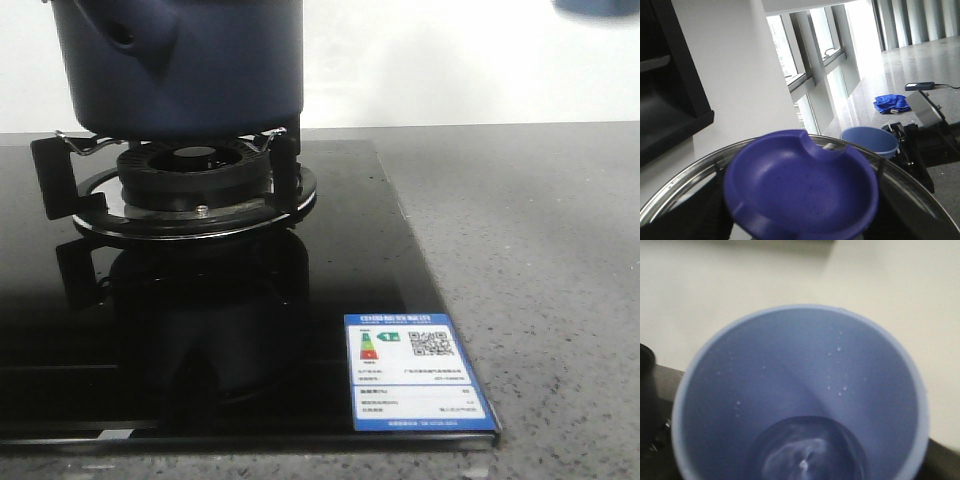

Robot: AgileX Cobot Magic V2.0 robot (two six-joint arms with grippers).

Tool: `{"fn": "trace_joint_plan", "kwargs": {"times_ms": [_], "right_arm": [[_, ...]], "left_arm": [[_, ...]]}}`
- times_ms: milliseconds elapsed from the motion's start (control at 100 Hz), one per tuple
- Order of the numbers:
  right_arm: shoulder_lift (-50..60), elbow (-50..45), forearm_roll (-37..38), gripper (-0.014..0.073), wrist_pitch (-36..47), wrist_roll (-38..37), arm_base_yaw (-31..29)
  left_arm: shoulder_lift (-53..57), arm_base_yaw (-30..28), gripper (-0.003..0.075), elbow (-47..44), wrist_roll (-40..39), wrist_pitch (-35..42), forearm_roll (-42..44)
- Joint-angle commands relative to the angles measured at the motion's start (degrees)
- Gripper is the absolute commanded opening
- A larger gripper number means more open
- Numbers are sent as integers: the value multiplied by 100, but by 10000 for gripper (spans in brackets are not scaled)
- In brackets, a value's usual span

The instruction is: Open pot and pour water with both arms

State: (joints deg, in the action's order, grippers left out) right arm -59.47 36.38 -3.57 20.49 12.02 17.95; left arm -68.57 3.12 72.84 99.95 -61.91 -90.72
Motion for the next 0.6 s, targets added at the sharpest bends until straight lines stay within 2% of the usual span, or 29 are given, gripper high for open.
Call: {"fn": "trace_joint_plan", "kwargs": {"times_ms": [0,340,590], "right_arm": [[29,874,545,148,-56,-14,289],[-1493,3428,2597,148,-1630,-14,1523],[-2543,4217,4567,148,-1876,-4,1791]], "left_arm": [[332,-5,231,213,-53,246,-617],[907,-5,231,213,-323,793,-607],[1082,-5,231,213,-338,872,-547]]}}
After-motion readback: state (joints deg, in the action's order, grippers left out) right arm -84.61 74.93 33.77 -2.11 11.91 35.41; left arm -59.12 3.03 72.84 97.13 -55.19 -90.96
